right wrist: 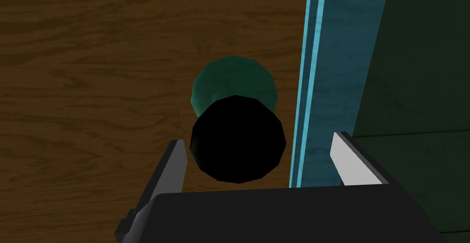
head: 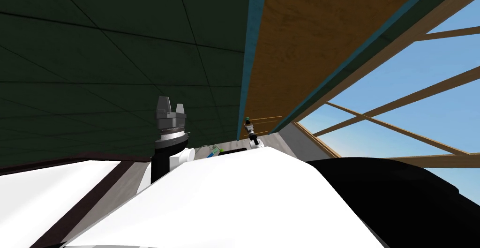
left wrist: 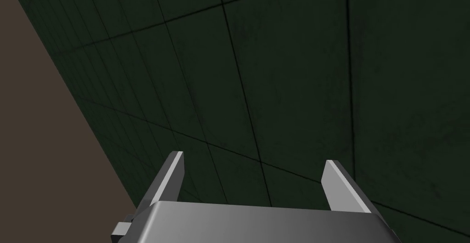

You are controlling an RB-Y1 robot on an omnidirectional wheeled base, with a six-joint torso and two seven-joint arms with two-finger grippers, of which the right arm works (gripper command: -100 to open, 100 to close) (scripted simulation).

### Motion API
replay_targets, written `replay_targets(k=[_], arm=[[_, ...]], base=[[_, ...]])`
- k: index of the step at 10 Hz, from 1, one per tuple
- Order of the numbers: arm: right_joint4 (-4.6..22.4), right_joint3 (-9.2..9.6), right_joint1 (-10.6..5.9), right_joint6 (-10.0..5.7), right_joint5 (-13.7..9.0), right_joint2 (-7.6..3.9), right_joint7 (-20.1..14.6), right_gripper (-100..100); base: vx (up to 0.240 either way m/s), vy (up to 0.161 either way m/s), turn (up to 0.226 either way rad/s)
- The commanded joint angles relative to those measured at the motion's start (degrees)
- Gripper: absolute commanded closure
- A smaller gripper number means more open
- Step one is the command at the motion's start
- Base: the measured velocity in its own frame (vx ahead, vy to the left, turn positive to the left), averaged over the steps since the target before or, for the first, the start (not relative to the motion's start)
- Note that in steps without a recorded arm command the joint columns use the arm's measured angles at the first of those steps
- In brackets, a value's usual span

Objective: Pull the door open

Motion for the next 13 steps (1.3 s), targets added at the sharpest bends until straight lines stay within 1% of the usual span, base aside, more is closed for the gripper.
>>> replay_targets(k=[1, 3, 5, 6, 11, 12, 13], arm=[[-0.1, 0.06, 0.06, 0.11, -0.1, 0.22, 0.1, -100], [-0.1, 0.06, 0.03, 0.11, -0.2, 0.29, 0.1, -100], [-0.1, 0.09, 0.07, 0.11, -0.2, 0.33, 0.1, -100], [-0.1, 0.09, 0.07, 0.11, -0.2, 0.33, 0.1, 100], [-0.1, 0.09, 0.07, 0.11, -0.2, 0.33, 0.1, 100], [0.0, 0.33, 0.02, 0.09, -0.4, 0.36, -1.5, 100], [0.0, 0.36, 0.02, 0.08, -0.5, 0.26, -2.3, 100]], base=[[0.047, -0.06, -0.052], [0.059, -0.045, -0.12], [0.059, 0.014, -0.004], [-0.01, 0.004, 0.029], [-0.005, 0.002, 0.001], [-0.01, -0.001, 0.06], [-0.018, -0.008, 0.068]])
